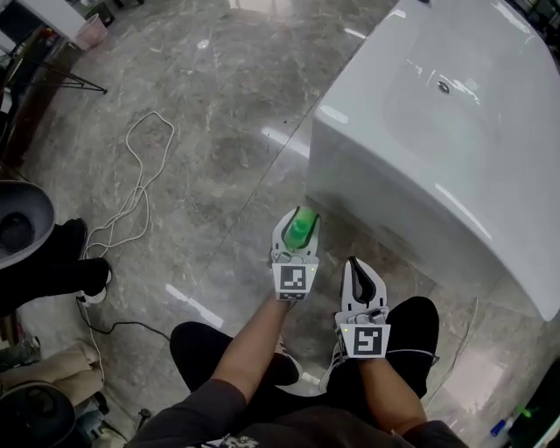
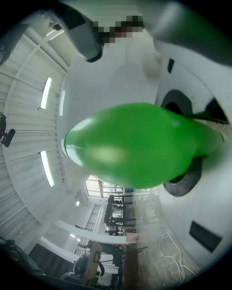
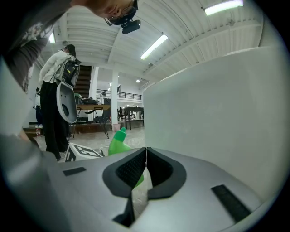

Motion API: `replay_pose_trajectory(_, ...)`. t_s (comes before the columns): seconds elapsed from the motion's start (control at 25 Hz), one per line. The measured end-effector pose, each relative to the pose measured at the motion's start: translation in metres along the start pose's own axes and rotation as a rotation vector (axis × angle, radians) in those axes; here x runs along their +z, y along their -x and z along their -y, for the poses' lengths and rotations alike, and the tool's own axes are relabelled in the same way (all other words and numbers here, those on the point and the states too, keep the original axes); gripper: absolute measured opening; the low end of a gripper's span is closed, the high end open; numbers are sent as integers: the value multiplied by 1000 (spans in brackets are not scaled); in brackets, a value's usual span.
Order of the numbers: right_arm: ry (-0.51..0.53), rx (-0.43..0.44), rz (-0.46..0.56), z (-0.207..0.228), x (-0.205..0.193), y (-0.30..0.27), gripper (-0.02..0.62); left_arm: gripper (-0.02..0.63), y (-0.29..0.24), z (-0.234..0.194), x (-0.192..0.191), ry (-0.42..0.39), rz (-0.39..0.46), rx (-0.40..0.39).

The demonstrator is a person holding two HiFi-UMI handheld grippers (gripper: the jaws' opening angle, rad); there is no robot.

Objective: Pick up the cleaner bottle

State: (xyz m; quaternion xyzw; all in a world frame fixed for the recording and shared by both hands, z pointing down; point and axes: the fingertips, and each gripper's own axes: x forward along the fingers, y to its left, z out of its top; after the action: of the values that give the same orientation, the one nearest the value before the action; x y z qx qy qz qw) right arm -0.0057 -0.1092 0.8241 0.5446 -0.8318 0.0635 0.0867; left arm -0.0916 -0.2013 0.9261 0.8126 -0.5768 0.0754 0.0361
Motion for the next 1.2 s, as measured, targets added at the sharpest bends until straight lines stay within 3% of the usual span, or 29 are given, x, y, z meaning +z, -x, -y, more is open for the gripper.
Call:
replay_pose_trajectory(0.12, -7, -15, -36, 6, 39, 11, 17, 183, 12, 0, 64, 4, 29, -5)
replay_pose_trajectory(0.2, -29, 26, -42, 0, 72, 22, 17, 183, 24, 0, 116, 3, 46, -10)
replay_pose_trajectory(0.4, -9, 37, -32, 4, 184, 65, 17, 183, 60, 8, 252, 11, 69, -20)
replay_pose_trajectory(0.56, -1, 9, -21, 23, 281, 105, 17, 183, 90, 20, 371, -32, 71, -27)
replay_pose_trajectory(0.76, -5, -20, 7, 45, 388, 150, 17, 183, 121, 40, 486, -4, 61, -21)
replay_pose_trajectory(0.92, -20, -33, 45, 61, 455, 190, 17, 183, 147, 63, 558, -1, 37, -24)
replay_pose_trajectory(1.2, -1, -101, 82, 110, 527, 255, 17, 183, 182, 119, 652, 40, 49, -47)
